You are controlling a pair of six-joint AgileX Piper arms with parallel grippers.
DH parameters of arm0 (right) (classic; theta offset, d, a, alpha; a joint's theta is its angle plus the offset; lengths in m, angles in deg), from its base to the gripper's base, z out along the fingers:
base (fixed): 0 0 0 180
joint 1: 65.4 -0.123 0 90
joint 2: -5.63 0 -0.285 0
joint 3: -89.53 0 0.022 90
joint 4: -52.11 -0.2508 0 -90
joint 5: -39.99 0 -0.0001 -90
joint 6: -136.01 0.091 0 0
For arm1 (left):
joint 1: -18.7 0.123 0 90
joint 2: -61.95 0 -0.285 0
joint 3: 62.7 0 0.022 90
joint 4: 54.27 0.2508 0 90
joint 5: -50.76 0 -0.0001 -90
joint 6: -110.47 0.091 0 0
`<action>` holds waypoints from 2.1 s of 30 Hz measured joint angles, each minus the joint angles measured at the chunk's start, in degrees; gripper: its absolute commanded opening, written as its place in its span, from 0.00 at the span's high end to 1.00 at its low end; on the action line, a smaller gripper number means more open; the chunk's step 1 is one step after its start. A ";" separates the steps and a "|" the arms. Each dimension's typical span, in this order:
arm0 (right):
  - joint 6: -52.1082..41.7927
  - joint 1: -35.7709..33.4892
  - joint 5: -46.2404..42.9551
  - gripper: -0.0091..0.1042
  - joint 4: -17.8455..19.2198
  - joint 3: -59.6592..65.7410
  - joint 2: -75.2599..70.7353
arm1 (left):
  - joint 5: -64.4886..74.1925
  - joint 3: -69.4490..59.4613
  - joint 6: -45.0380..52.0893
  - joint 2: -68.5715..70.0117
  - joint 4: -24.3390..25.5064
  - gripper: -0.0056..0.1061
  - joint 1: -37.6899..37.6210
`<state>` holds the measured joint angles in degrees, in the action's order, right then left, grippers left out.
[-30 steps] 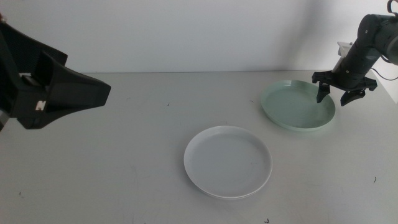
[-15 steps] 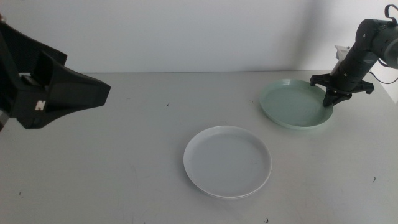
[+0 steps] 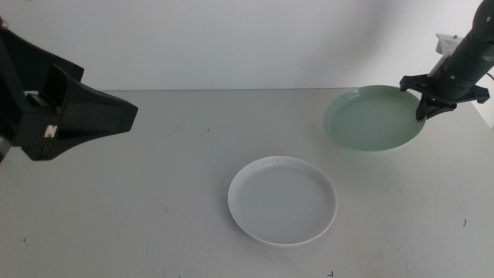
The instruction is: Stack the three bowls on top of each other.
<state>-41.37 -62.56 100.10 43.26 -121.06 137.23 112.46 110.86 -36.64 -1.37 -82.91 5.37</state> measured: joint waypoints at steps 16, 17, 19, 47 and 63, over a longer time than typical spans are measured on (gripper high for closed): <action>-9.91 -2.65 -4.14 0.93 -12.60 23.68 -21.78 | 0.00 0.00 0.00 0.00 0.00 0.01 0.00; -10.05 -3.50 -4.14 0.93 -12.60 24.28 -21.90 | 0.00 0.00 0.00 0.00 0.00 0.01 0.00; -10.20 -5.57 -4.28 0.93 -12.60 25.19 -21.89 | 0.00 0.00 0.00 0.00 0.00 0.01 0.00; -8.66 -20.83 -11.82 0.93 -9.97 27.50 -13.15 | 0.00 0.00 0.00 0.00 0.00 0.01 0.00; -8.66 -20.83 -11.14 0.62 -10.03 27.50 -11.65 | 0.00 0.00 0.00 0.00 0.00 0.01 0.00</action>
<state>-50.03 -83.39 88.96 33.23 -93.57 125.58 112.46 110.86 -36.64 -1.37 -82.91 5.37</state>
